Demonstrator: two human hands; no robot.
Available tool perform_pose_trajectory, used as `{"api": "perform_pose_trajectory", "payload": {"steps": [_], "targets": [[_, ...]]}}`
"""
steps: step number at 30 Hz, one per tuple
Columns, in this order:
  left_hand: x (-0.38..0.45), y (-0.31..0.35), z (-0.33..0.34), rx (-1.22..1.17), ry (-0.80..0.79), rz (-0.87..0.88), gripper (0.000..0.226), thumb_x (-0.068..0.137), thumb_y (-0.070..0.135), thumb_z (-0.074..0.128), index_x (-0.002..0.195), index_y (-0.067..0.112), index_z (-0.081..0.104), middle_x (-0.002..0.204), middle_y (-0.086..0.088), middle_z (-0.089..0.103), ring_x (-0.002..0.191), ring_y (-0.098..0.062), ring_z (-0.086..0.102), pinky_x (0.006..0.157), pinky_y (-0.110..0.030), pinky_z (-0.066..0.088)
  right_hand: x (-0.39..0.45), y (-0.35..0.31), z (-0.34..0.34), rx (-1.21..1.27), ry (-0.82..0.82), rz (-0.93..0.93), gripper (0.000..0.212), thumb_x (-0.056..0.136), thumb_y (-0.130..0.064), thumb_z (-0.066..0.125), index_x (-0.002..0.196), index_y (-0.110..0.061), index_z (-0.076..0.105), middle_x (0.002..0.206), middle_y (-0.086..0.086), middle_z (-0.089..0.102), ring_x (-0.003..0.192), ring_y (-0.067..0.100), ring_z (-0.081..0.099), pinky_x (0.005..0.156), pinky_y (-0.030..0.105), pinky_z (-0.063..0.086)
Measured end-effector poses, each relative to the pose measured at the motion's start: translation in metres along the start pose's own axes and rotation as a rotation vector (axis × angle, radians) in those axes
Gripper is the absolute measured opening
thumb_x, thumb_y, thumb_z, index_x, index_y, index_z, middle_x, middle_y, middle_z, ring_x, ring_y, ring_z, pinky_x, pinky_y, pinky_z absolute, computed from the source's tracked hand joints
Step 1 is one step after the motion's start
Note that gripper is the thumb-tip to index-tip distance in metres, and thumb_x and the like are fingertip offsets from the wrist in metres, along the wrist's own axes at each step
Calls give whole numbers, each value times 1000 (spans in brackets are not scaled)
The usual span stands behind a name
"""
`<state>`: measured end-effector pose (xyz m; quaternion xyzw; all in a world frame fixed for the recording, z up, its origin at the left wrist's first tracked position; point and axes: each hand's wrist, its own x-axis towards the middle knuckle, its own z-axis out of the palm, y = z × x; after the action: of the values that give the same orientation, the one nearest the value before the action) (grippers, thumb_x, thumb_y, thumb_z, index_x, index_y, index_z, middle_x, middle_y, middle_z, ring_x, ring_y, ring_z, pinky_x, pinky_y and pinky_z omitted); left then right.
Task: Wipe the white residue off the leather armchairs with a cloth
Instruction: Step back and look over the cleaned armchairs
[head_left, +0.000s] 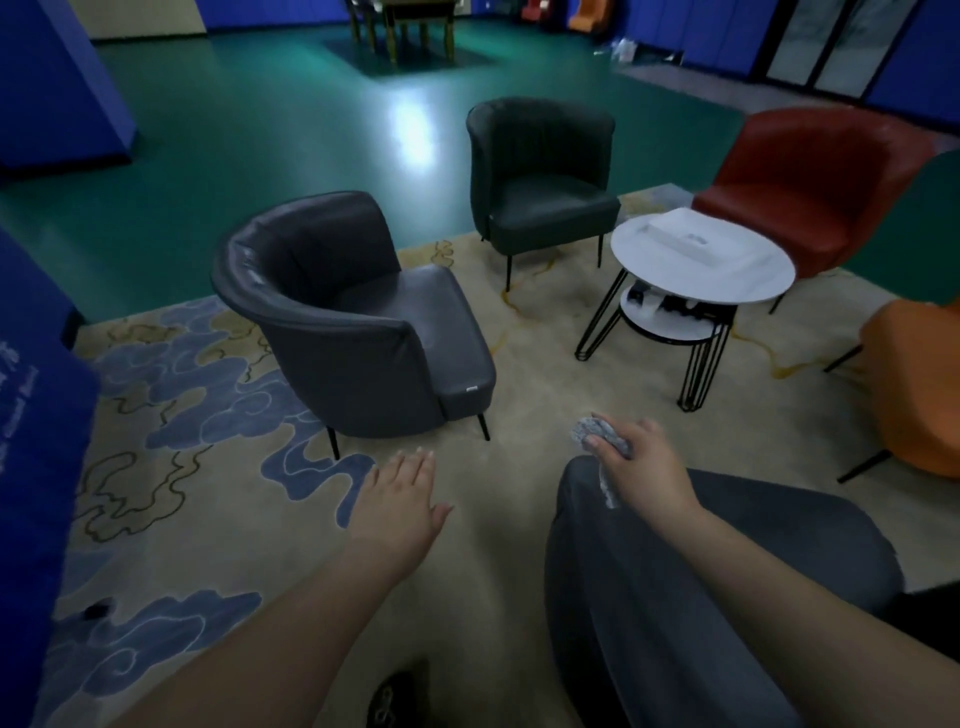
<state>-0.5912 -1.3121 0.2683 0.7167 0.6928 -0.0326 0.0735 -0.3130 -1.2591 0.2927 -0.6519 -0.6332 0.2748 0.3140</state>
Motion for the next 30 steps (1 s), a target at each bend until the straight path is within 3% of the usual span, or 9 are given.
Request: {"api": "perform_pose_trajectory", "payload": {"steps": [2,5,10,13,19,22,23,26,30], "targets": [[29,-13,-4,2,11,36,69,99,54,27,154,17,10,161,1,12,148,-18,8,119,-38,10,19,-6,6,-19,43,19,37,92,-37,59,128,-29,59,92,-10,43,71,3,55,58,4,37],[73,-38,-10,16,10,91,69,98,54,29,154,18,11,161,3,12,148,-17,9,118,-38,8,47,-18,19,-46,99,41,39,92,-37,59,129,-27,58,89,-5,45,79,6,53,75,25,45],[143,-81,-26,102,51,231,69,98,56,25,154,19,10,161,2,13,147,-18,10,118,-40,8,92,-50,42,-25,168,112,38,93,-32,60,130,-22,59,92,6,47,81,23,59,80,44,53],[177,-98,-31,142,42,306,69,98,56,24,154,19,11,161,2,14,147,-18,10,118,-40,7,108,-56,54,-29,203,145,38,93,-29,59,130,-19,58,94,15,53,86,22,58,85,40,50],[244,-86,-35,139,27,424,68,98,55,25,154,20,11,161,3,13,147,-18,9,119,-39,9,132,-45,53,-26,268,270,38,93,-33,59,130,-23,57,98,11,50,80,28,61,80,39,53],[283,-63,-40,123,35,502,68,98,54,26,154,19,12,161,2,14,147,-18,10,119,-39,9,160,-33,45,-45,326,301,35,94,-31,58,128,-23,59,99,7,47,67,13,60,56,7,44],[297,-55,-42,136,34,528,68,98,54,26,154,18,12,161,2,14,147,-19,10,119,-40,9,172,-29,43,-30,338,312,34,94,-30,58,127,-22,60,99,7,47,60,7,58,47,4,39],[345,-31,-51,185,32,577,69,99,54,25,154,17,10,160,0,16,147,-20,11,119,-40,10,212,-16,36,49,364,336,29,94,-27,59,122,-20,63,99,12,49,46,0,56,37,4,34],[411,-2,-67,186,53,578,69,98,55,26,154,17,12,160,1,17,146,-18,13,118,-39,11,263,1,16,108,413,339,29,93,-25,60,121,-20,63,100,12,49,44,2,57,38,8,39]]}}
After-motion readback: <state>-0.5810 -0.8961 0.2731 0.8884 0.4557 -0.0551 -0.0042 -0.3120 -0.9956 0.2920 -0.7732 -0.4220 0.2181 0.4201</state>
